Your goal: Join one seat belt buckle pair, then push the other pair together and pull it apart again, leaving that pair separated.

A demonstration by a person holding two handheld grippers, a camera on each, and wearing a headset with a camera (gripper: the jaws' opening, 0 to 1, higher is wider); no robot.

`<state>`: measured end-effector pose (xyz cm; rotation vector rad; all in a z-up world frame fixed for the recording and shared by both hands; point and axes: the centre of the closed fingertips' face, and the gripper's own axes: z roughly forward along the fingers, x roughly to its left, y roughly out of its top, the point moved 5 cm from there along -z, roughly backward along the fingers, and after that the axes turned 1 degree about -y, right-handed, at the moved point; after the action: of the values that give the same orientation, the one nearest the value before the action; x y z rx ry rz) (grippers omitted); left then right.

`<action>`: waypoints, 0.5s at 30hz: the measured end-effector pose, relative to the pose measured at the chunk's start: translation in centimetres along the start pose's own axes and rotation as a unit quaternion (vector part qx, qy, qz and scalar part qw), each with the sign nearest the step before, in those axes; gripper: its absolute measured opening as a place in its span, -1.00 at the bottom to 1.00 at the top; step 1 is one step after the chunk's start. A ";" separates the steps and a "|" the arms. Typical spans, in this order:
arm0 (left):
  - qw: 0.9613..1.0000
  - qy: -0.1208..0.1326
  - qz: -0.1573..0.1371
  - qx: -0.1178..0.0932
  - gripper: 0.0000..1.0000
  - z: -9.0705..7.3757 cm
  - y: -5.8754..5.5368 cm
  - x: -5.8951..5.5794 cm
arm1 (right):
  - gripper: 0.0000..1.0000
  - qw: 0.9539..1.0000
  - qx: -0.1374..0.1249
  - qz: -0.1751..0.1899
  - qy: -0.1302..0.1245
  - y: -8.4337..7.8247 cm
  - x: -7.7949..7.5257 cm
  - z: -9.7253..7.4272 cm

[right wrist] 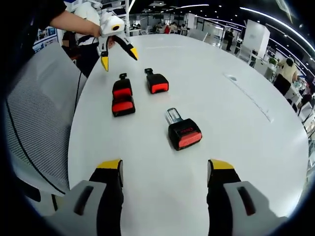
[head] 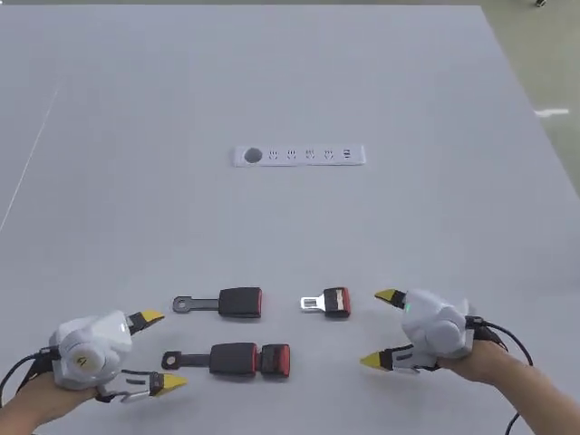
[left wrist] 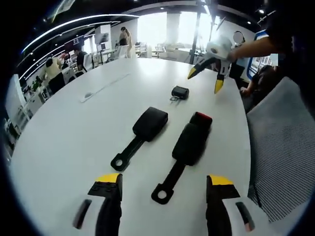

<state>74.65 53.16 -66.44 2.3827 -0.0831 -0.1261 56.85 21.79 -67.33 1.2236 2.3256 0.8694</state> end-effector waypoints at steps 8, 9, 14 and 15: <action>0.999 0.023 -0.032 -0.034 0.61 -0.3 -1.0 -2.6 | 0.62 0.996 -0.054 0.056 -0.038 -0.3 2.8 -1.0; 0.998 0.028 -0.035 -0.046 0.64 -0.4 -1.0 -2.9 | 0.68 0.995 -0.060 0.061 -0.044 -0.3 3.0 -1.1; 0.995 0.047 -0.047 -0.069 0.78 -1.2 -0.9 -3.7 | 0.94 0.990 -0.090 0.085 -0.069 -0.4 4.0 -1.7; 0.995 0.050 -0.049 -0.072 0.83 -1.3 -0.9 -3.7 | 0.98 0.989 -0.097 0.091 -0.072 -0.4 4.2 -1.8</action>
<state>71.11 55.05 -65.89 2.2459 0.0879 -0.0576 53.26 24.48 -66.40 1.3795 1.9903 1.0054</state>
